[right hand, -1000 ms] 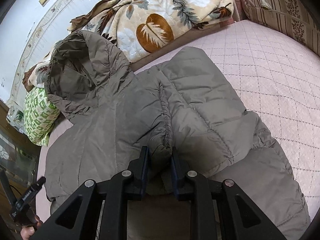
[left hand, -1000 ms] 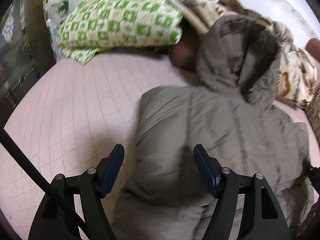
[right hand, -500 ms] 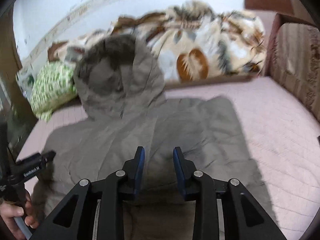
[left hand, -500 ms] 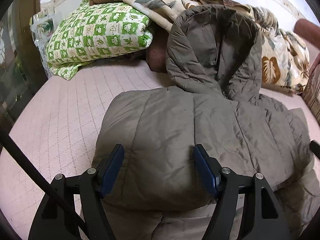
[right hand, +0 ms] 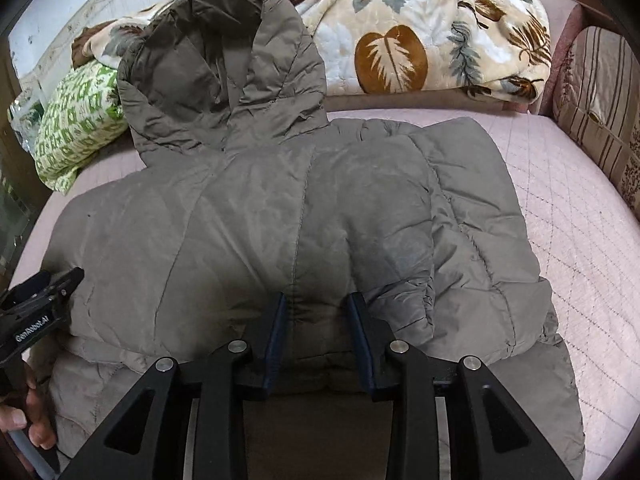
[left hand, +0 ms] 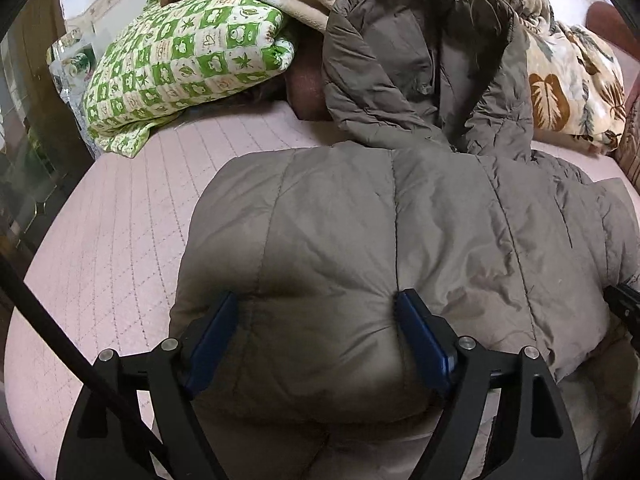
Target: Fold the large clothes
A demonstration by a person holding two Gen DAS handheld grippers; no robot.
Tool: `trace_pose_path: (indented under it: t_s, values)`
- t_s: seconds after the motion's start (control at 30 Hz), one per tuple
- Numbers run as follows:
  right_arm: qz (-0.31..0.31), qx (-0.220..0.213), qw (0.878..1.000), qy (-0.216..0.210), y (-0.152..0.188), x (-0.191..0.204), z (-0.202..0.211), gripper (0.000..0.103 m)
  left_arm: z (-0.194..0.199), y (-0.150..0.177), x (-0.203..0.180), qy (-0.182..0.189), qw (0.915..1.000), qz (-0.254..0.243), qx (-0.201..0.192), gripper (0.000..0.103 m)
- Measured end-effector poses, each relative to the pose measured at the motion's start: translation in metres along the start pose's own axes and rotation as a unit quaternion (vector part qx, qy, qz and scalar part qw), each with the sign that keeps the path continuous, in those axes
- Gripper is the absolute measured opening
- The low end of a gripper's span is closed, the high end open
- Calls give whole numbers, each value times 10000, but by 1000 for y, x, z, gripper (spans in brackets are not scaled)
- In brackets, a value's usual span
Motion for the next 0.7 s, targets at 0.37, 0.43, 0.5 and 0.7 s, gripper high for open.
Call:
trace_pose_path:
  t_s: [0.37,0.43,0.5,0.7]
  values:
    - [18,-537,9986,8,-17,6,33,52,41,-25,-5,457,9967,246,-620,81]
    - [244,-830,9962,98,-24,14,45,54,48,-27,-13,572,9957,191,-706,81]
    - [411,-996,9941,113,-27,22,52,55,48,-24,-23,593,9957,47,-708,81]
    - [505,-677,9964,66,-18,27,33,55,32,-7,-44,480,9973,-352,-440,81]
Point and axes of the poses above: each gripper's, at about its wrist camera, not at the fingertips, and z roughly against the way its jaws point, x to its left, y to its underside, the point moved 9 cm from there along -z, roughly the way its jaws point, and after that the axes turned 4 degrees about z, right-handed, at the moved point
